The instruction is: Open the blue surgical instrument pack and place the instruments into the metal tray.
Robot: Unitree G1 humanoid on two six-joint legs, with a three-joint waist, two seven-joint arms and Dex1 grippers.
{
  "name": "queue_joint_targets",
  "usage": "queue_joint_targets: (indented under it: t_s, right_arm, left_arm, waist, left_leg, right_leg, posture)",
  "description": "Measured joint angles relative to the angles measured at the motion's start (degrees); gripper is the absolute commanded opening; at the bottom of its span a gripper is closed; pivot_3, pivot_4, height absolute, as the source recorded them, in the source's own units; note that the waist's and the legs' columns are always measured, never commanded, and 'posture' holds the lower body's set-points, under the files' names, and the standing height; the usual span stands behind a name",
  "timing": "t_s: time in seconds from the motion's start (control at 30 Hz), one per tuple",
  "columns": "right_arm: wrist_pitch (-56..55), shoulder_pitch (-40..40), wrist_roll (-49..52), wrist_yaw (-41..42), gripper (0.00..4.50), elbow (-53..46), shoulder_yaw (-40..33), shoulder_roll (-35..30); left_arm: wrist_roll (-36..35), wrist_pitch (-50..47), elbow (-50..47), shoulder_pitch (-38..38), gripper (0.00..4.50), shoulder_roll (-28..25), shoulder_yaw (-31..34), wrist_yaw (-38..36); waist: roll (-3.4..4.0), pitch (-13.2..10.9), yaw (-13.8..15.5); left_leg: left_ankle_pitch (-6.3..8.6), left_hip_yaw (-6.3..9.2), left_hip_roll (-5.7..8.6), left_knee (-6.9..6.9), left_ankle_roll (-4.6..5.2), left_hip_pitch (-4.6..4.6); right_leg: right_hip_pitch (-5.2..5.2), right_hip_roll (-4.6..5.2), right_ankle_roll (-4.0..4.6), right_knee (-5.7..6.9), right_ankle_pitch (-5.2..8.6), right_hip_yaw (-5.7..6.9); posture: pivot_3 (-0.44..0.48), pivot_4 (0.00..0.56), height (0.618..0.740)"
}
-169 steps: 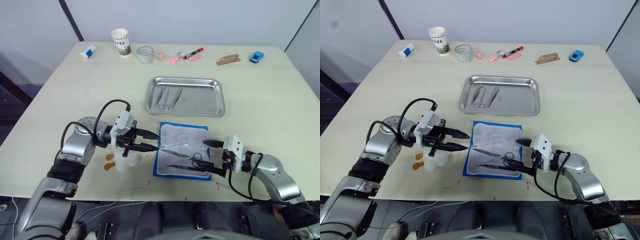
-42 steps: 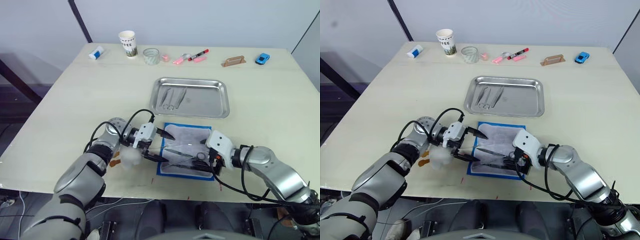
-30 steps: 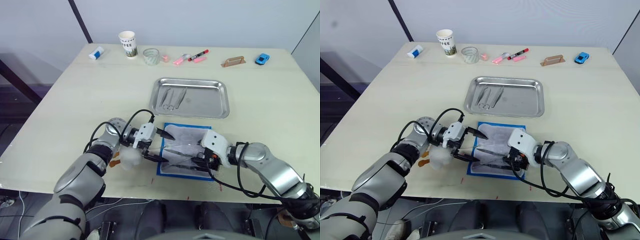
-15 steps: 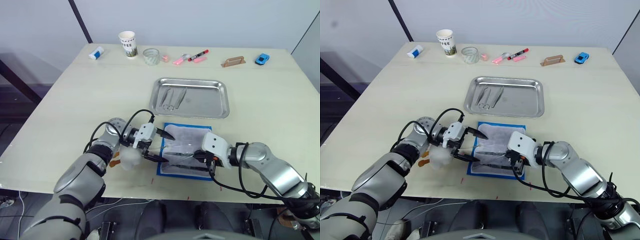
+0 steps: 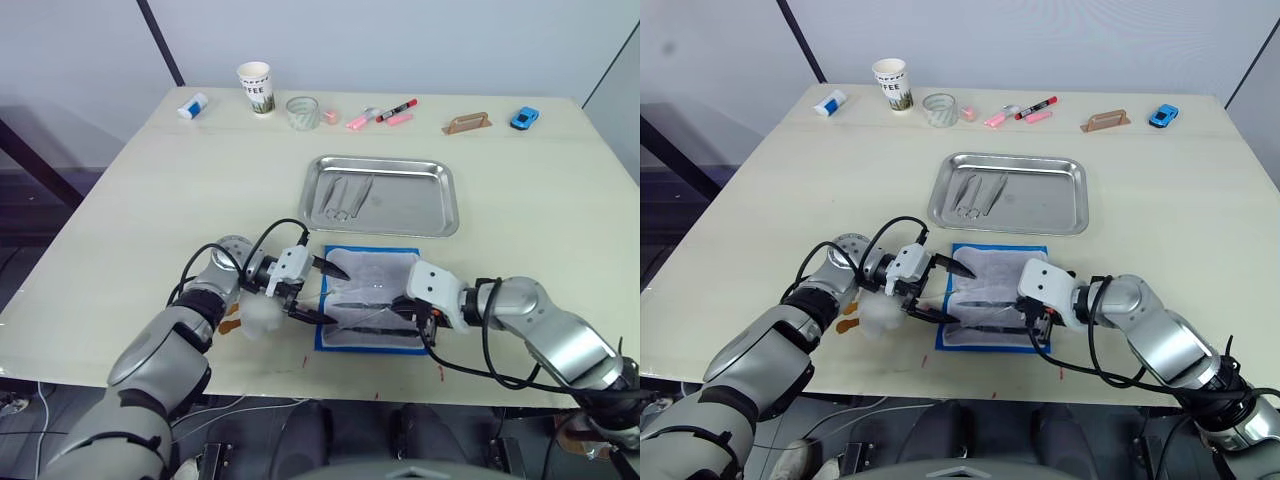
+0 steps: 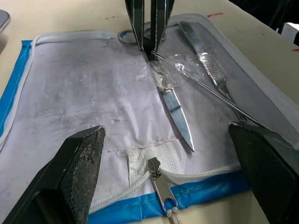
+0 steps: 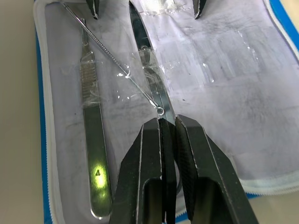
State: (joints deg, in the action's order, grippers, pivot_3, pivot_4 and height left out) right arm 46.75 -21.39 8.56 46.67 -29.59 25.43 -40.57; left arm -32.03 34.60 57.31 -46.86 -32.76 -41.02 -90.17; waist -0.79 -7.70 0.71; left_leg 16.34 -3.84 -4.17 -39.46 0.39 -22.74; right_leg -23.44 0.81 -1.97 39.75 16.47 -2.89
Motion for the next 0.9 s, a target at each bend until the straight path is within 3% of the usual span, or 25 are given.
queue_joint_targets:
  t_s: [0.9]
  right_arm:
    - [0.68,-0.41,-1.35,-0.56,0.21,0.00,1.10,1.92]
  left_arm:
    - [1.72,-1.58,-0.01,0.55,4.50,3.33,2.33,-0.13]
  waist:
    - [-0.05,-0.03,0.06]
  left_leg:
    - [0.00,0.01,0.01,0.01,0.00,-0.09]
  right_leg:
    - [-0.04,0.01,0.00,-0.04,0.00,0.02]
  posture:
    - [0.000,0.150,0.718]
